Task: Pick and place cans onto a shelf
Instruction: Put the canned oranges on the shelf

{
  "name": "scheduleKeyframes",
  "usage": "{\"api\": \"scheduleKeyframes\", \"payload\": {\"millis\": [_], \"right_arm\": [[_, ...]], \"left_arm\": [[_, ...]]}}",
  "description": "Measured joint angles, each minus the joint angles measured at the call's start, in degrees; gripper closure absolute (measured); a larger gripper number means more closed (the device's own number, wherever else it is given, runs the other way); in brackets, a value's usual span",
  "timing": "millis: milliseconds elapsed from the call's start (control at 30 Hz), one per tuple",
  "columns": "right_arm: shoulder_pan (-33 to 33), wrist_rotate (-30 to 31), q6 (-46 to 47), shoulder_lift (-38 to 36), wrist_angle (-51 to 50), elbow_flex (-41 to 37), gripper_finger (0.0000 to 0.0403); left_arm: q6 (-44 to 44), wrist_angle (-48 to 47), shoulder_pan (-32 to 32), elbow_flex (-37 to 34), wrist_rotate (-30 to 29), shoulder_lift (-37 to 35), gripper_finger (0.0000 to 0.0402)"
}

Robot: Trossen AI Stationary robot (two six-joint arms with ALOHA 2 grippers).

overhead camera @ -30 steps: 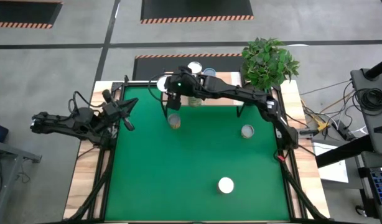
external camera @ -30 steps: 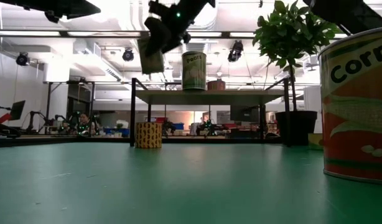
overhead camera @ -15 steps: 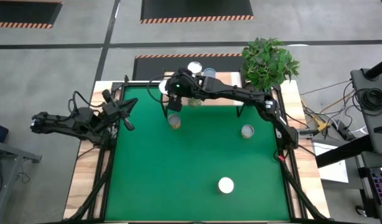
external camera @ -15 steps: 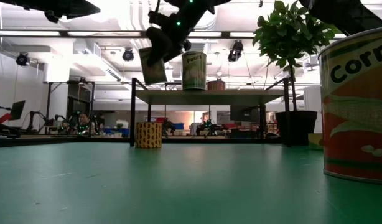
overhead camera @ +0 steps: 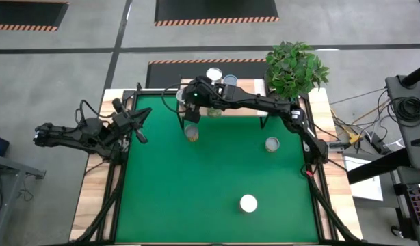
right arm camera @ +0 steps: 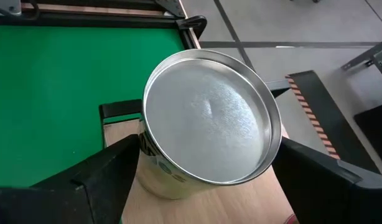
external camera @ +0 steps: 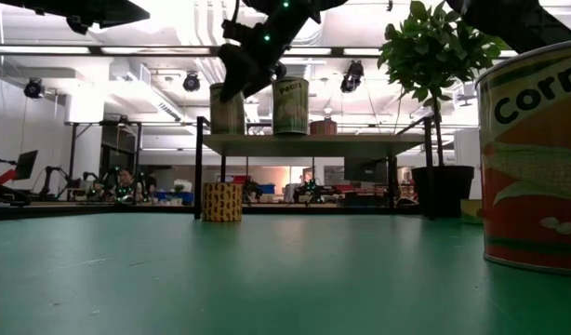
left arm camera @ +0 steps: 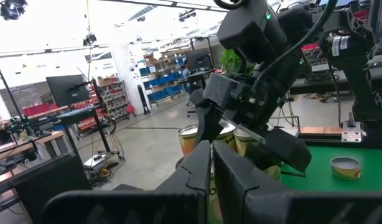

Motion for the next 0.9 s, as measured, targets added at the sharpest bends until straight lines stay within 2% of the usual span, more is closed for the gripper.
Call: {"api": "scheduleKeyframes", "payload": {"millis": [567,767,900], "right_arm": [[1.18,0.25,-0.02,-7.74,-9.84,3.56,0.0074],[4.44,-0.47,0.4,-12.74,-16.75,3.23,0.0076],[8.01,-3.18,1.89,-16.7,-18.89,0.46,0.0076]], "left_arm": [[-0.47,0.02,-0.01,0.0,0.03,0.31,0.0402],[-2.0,0.04,-0.01,0.0,0.28,0.78,0.0402],[-2.78,0.09,-0.01,0.0,2.18,1.77,0.0402]]}}
